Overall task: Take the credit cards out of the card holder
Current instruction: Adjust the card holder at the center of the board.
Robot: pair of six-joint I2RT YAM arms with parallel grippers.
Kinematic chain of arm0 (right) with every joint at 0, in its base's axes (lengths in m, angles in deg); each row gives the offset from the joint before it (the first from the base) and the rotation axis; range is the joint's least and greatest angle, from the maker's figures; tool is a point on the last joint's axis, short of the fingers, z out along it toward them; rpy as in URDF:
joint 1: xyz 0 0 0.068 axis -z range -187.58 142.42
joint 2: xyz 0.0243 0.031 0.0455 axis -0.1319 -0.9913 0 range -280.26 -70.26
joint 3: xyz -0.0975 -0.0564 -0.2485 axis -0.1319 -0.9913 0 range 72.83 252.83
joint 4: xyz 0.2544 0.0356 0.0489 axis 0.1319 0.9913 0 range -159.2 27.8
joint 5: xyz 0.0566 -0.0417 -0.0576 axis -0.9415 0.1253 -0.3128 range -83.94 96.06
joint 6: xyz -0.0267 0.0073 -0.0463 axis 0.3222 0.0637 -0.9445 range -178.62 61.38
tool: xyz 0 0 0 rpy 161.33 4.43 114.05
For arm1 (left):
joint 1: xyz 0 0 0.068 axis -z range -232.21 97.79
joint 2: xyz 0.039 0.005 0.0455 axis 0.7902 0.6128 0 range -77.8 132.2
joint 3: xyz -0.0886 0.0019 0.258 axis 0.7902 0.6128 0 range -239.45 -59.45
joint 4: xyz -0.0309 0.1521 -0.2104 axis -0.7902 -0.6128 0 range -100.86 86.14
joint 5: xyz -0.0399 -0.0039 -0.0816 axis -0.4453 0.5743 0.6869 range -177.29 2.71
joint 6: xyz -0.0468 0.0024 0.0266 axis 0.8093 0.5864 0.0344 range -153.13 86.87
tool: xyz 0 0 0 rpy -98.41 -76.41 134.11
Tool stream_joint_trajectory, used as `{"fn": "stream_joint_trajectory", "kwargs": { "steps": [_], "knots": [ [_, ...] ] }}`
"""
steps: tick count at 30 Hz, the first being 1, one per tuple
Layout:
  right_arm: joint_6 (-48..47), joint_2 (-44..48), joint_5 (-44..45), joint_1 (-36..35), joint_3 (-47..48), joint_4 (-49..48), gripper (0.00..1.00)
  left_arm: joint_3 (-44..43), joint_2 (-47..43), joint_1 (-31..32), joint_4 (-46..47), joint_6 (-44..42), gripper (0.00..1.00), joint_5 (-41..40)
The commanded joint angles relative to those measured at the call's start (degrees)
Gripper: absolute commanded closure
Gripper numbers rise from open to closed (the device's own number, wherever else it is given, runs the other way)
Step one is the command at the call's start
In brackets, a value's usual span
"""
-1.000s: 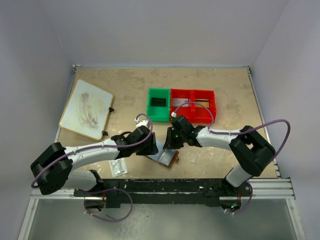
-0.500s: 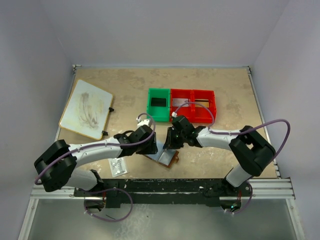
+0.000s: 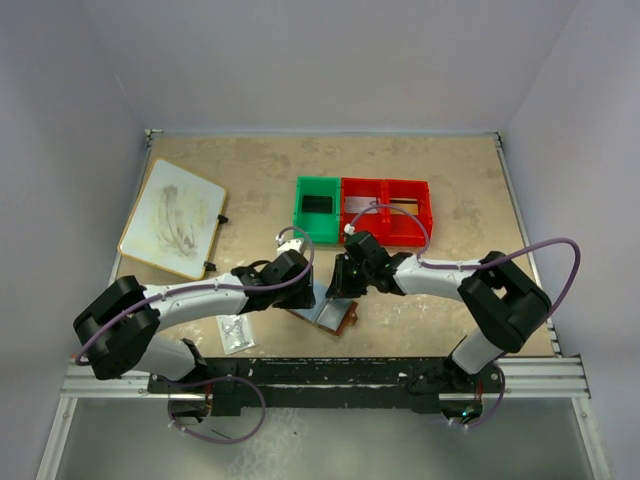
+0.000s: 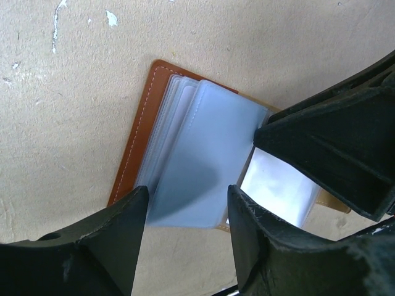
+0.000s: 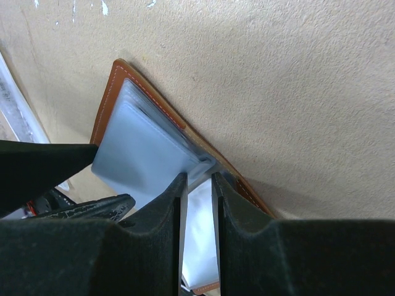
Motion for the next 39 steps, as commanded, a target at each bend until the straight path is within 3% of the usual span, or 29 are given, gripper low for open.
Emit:
{"fn": "stream_joint_trajectory", "kwargs": {
  "steps": [1,20,25,32,39],
  "knots": [
    [0.0,-1.6,2.1,-0.1,-1.3,1.6,0.74,-1.5,-1.1,0.2,1.5,-0.5,0.49,1.4],
    [1.7,-2.2,2.6,-0.1,-1.8,0.4,0.74,-0.9,-3.4,0.2,8.9,-0.4,0.57,10.0],
    [2.9,0.6,3.6,-0.1,-2.2,0.1,0.74,-0.9,-2.7,0.2,11.1,-0.2,0.63,11.8],
    [4.3,5.6,7.5,-0.1,-0.3,7.2,0.72,-1.1,-1.0,0.2,11.2,-0.9,0.75,11.7],
    [9.8,12.7,14.8,-0.1,1.3,17.1,0.66,-1.9,2.0,0.3,12.8,-1.5,0.75,14.7]
  ]
}}
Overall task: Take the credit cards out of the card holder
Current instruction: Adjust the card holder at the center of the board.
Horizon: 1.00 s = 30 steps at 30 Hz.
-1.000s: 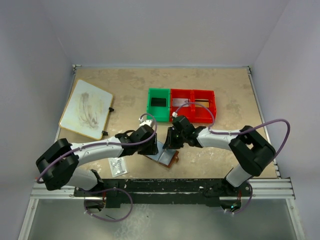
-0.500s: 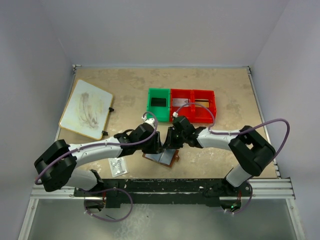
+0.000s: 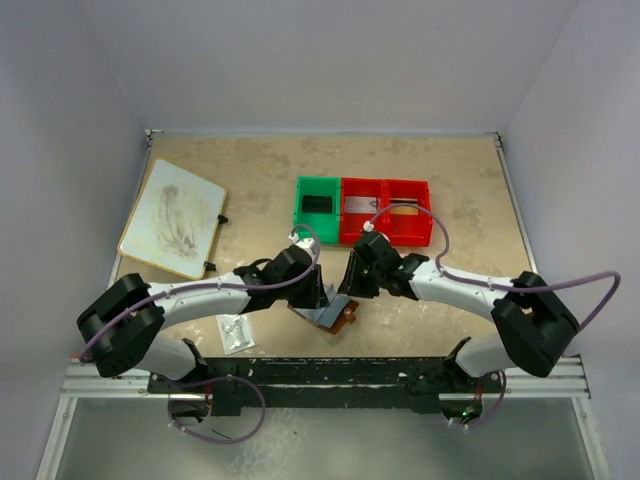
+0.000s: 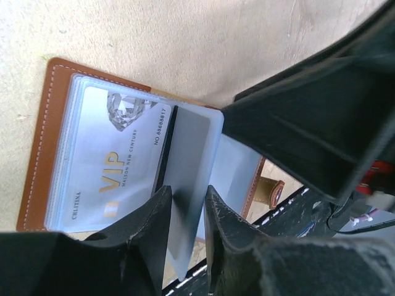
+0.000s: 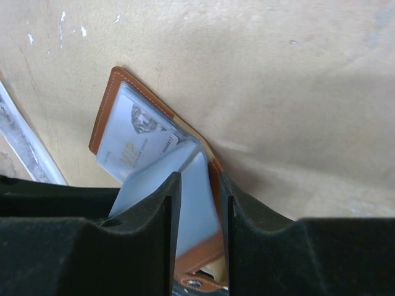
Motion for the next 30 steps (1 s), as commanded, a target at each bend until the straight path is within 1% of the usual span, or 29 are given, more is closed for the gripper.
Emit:
{"fn": "stream_joint_trajectory", "kwargs": {
  "steps": [1,4,6,7,12,14,16,19,23,25,28,30],
  "knots": [
    [4.6,5.2,7.8,0.0,2.1,9.6,0.66,-2.0,1.9,0.3,4.0,-1.1,0.76,3.4],
    [6.8,8.9,9.7,0.0,1.5,12.0,0.65,-2.1,2.0,0.3,4.1,-1.4,0.85,3.6],
    [7.8,11.8,10.2,0.0,1.0,13.0,0.64,-2.5,2.1,0.3,3.4,-1.9,0.97,3.4],
    [8.3,13.0,10.2,0.0,0.8,13.2,0.64,-2.7,2.1,0.3,3.1,-2.1,1.0,3.1],
    [9.4,17.3,7.2,0.1,-0.2,12.0,0.63,-4.4,2.4,0.8,0.3,-3.6,0.96,0.9],
    [9.6,18.7,5.6,0.1,-0.8,10.4,0.63,-5.9,2.4,1.5,-3.0,-4.5,0.97,-3.0],
    [9.4,20.0,4.5,0.1,-1.6,8.7,0.61,-7.6,2.4,1.8,-8.9,-4.4,1.0,-9.2],
    [8.9,20.0,4.0,0.1,-1.4,8.0,0.61,-9.2,1.2,1.9,-14.6,-4.1,1.0,-17.8],
    [8.4,18.6,4.2,0.1,-0.7,7.4,0.61,-8.8,-2.2,2.0,-18.8,-3.0,1.0,-24.9],
    [8.4,17.8,3.7,0.3,-0.7,6.2,0.61,-8.7,-3.0,2.0,-19.9,-3.2,1.0,-26.1],
    [8.0,16.4,3.1,0.6,0.4,4.6,0.61,-9.3,-2.7,2.1,-19.9,-4.6,1.0,-25.6],
    [7.7,15.4,3.3,0.7,0.9,3.9,0.61,-9.6,-1.7,2.2,-19.1,-5.0,0.9,-24.8]
  ]
}}
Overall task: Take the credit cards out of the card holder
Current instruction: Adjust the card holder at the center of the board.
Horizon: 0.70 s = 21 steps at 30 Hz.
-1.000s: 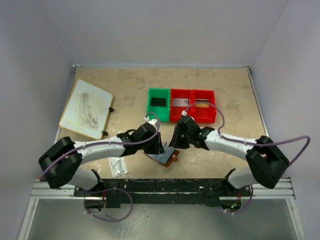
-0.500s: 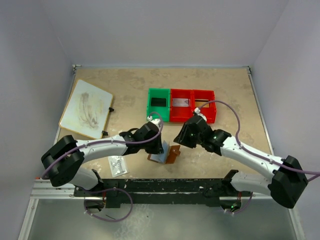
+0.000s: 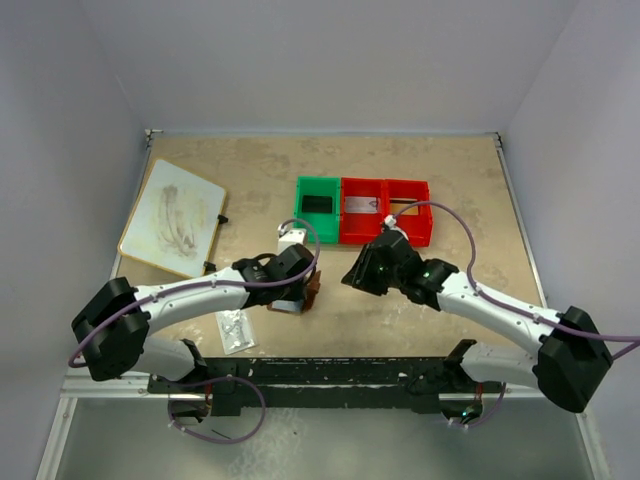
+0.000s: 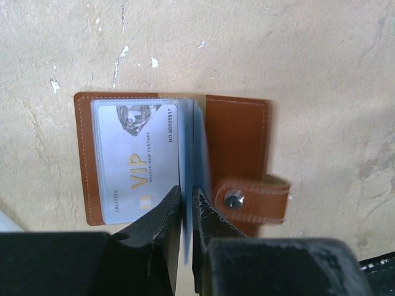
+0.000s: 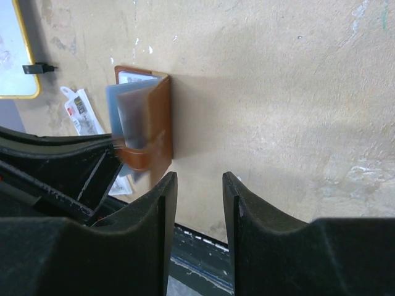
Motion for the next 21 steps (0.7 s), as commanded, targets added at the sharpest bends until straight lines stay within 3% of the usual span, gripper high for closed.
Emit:
{"fn": "stream_joint_trajectory", "kwargs": {
  "steps": [1,7,15,21],
  "knots": [
    [-0.6,-1.9,-0.2,0.6,2.2,-3.2,0.61,-2.8,0.4,0.5,0.1,-2.1,0.88,-2.2],
    [-1.0,-3.1,-0.2,1.7,1.6,-3.9,0.62,-4.9,4.9,2.3,2.9,-2.9,0.69,2.2],
    [-1.0,-1.3,-1.5,3.4,-0.4,-5.0,0.62,-3.5,5.1,3.6,10.3,-2.4,0.61,10.3],
    [-3.8,-1.5,-5.6,3.5,-1.4,-10.8,0.62,-2.9,3.3,3.6,7.9,-1.8,0.61,5.9]
  ]
}}
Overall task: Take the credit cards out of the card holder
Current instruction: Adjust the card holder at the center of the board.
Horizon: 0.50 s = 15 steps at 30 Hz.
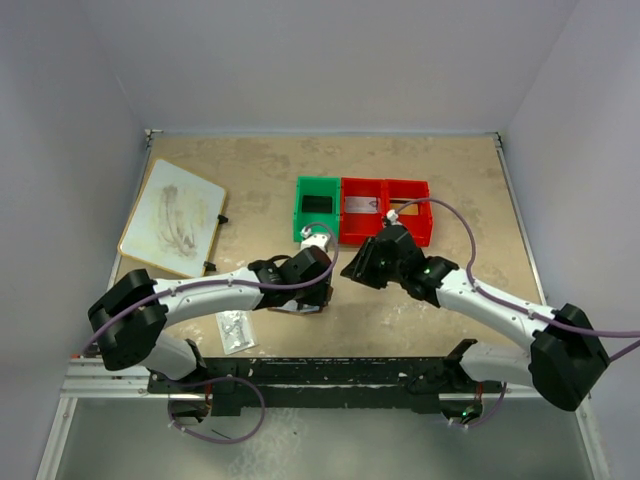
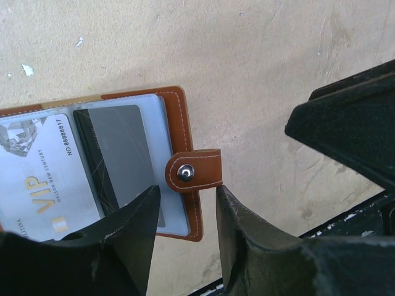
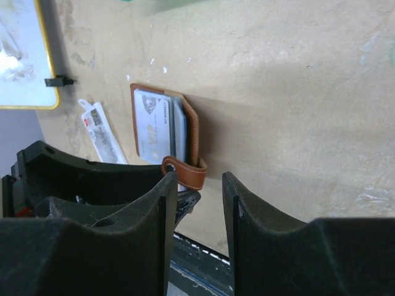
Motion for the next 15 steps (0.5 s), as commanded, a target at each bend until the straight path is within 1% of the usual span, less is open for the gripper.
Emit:
{"fn": "stream_joint_trajectory", "kwargs": {
  "steps": [1,4,5,8,11,15],
  "knots": [
    [-3.0,0.4,-4.6,0.2,-0.6,-7.0,0.62,0.4,-3.2,0.1,0.7,0.4,0.6,-3.5],
    [-5.2,-1.0,-7.4,0.3,0.0,-9.9,0.62,1.7,-6.4,0.1,0.5,1.1,0.6,-6.1],
    [-6.2,-1.6,-8.4,0.2,0.6,-10.6,0.62,1.7,-7.4,0.1,-0.8,1.5,0.6,-8.0],
    [-9.2,-3.7,-7.3,0.1,3.4,-11.5,0.62,3.6,-12.3,0.1,-1.8,3.3,0.61,-13.8],
    [-10.8,-6.0,-9.8,-0.1,5.4,-12.9,0.63,5.1,-16.8,-0.1,-4.1,5.4,0.58,-19.5],
    [-12.3,-9.5,-9.2,-2.2,8.8,-12.3,0.63,5.4,-18.4,-0.3,-8.5,8.1,0.58,-24.4]
  ]
}}
